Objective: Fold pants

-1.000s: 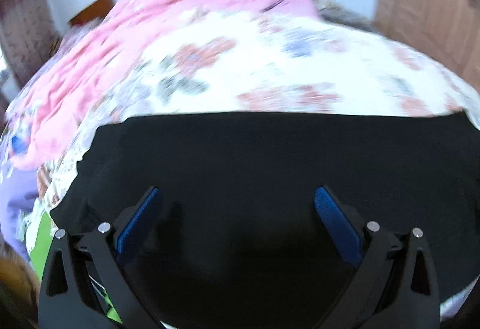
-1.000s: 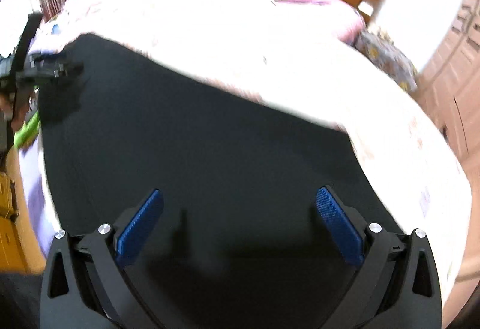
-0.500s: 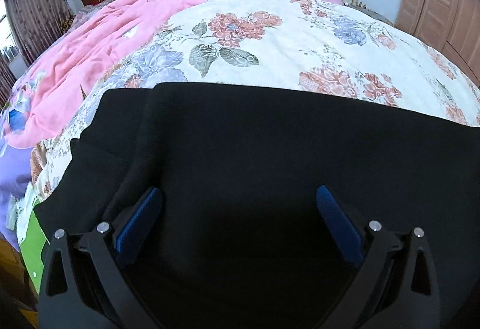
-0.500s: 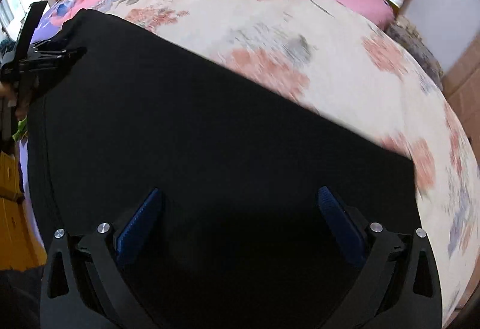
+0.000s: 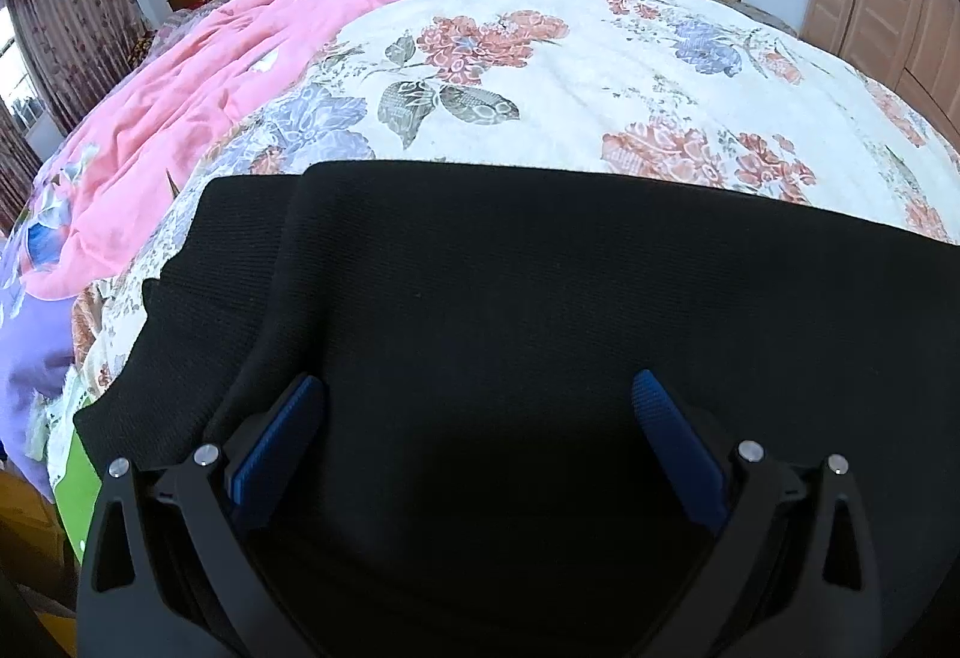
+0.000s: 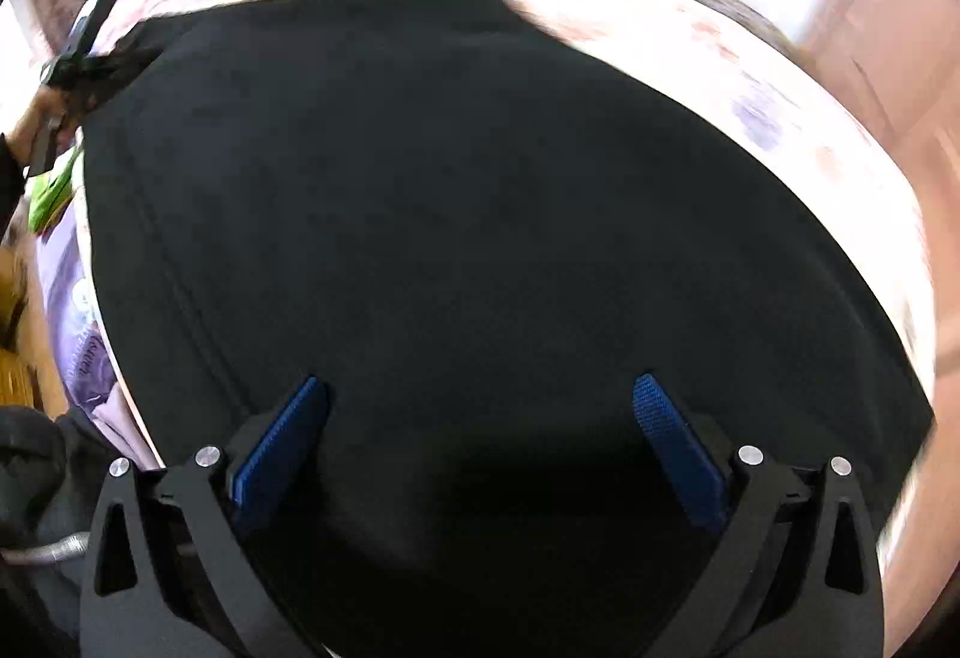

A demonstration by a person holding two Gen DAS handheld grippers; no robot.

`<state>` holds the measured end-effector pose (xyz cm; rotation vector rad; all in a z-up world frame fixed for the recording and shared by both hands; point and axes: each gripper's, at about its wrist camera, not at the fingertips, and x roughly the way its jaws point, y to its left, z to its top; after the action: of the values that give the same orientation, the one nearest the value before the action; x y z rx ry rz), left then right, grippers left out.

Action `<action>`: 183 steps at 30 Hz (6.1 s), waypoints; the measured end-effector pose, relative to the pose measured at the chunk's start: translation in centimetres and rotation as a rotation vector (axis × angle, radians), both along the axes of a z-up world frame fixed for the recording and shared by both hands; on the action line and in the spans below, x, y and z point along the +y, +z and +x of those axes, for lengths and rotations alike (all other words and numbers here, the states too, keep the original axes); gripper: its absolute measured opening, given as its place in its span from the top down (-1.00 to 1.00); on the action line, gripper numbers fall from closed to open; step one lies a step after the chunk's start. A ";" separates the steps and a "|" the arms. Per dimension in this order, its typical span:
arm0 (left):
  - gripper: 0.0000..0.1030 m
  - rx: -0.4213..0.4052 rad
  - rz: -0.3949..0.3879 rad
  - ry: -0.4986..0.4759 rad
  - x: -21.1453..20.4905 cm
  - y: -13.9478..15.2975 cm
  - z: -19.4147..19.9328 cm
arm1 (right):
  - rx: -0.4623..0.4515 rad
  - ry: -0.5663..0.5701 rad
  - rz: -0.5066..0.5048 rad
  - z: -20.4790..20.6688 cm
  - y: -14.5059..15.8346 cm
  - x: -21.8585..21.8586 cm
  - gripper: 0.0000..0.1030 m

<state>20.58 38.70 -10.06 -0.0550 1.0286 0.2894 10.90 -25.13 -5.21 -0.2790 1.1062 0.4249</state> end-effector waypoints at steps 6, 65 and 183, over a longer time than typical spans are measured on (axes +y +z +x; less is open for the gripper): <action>-0.97 -0.026 -0.034 0.032 0.0 1.8 -1.2 | -0.067 -0.105 0.011 -1.9 1.7 -2.0 -0.90; 0.09 -0.243 -0.783 0.147 13.6 0.7 -7.1 | -0.083 0.535 0.374 1.8 0.5 55.7 0.12; 0.79 -0.318 0.129 -0.618 -17.7 7.0 -15.5 | -0.028 -0.067 0.764 -1.7 5.8 14.2 0.74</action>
<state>5.13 21.03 -3.04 0.3204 0.6663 -0.2132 9.15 -10.95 0.56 0.4216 0.8517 0.7445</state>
